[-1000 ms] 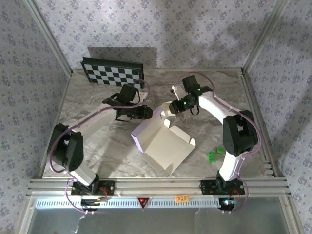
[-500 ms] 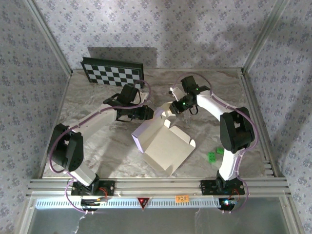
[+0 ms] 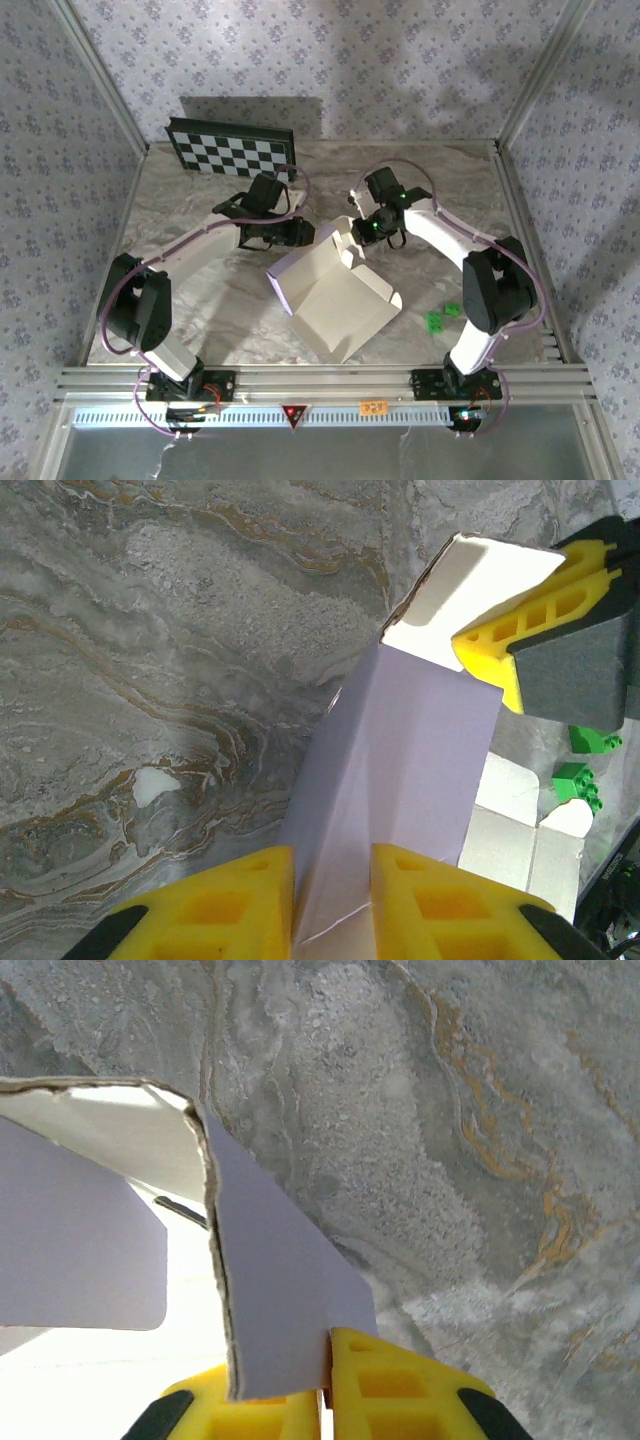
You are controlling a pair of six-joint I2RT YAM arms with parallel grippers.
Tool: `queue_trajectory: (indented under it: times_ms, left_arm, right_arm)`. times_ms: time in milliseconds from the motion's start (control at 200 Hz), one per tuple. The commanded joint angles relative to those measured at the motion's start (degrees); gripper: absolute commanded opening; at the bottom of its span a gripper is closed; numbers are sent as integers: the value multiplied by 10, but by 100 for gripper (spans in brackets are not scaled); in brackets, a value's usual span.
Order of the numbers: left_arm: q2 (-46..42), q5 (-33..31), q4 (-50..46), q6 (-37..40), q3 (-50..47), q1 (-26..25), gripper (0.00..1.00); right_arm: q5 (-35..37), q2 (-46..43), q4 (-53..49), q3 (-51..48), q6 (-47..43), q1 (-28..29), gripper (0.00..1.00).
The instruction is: Fold the paper box
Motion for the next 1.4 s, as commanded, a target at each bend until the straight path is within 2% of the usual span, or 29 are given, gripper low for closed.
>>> queue_trajectory:
  times_ms: [0, 215, 505, 695, 959, 1164, 1394]
  left_arm:
    - [14, -18, -64, -4, -20, -14, 26]
    - [14, -37, -77, -3, -9, -27, 26]
    - [5, -53, -78, -9, -7, -37, 26]
    - [-23, -59, -78, -13, -3, -39, 26]
    - [-38, -41, -82, -15, -5, -40, 27]
    - [-47, -55, -83, -14, -23, -38, 26]
    - [-32, -64, -68, -23, -42, -37, 24]
  right_arm:
    - [36, -27, 24, -10, 90, 15, 8]
    - [112, -43, 33, -22, 180, 48, 9]
    - [162, -109, 135, -114, 304, 81, 10]
    - [177, -151, 316, -204, 284, 91, 9]
    - [90, -80, 465, -192, 194, 72, 9]
    - [30, -21, 477, -140, 167, 61, 9]
    - [72, -26, 386, -111, 197, 68, 8]
